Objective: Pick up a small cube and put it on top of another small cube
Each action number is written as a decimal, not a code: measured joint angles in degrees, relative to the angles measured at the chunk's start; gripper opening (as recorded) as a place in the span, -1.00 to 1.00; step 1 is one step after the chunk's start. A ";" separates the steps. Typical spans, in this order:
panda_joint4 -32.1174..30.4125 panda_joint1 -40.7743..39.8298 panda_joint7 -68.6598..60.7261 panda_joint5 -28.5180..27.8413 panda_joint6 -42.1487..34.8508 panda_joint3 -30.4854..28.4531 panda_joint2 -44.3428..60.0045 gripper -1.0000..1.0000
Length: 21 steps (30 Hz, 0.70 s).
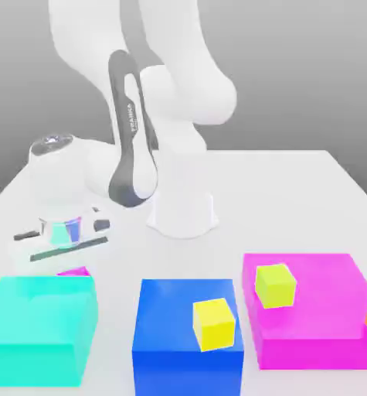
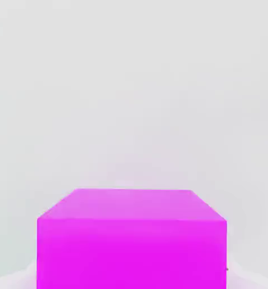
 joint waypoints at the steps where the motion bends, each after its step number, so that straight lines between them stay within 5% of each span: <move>1: -0.31 -0.31 -0.54 0.71 -1.57 0.49 -1.89 -1.00; 8: 0.40 0.74 -7.26 6.24 -11.70 0.13 -12.80 -1.00; 21: 12.52 -7.71 -32.54 -0.11 -19.57 -3.77 -3.14 -1.00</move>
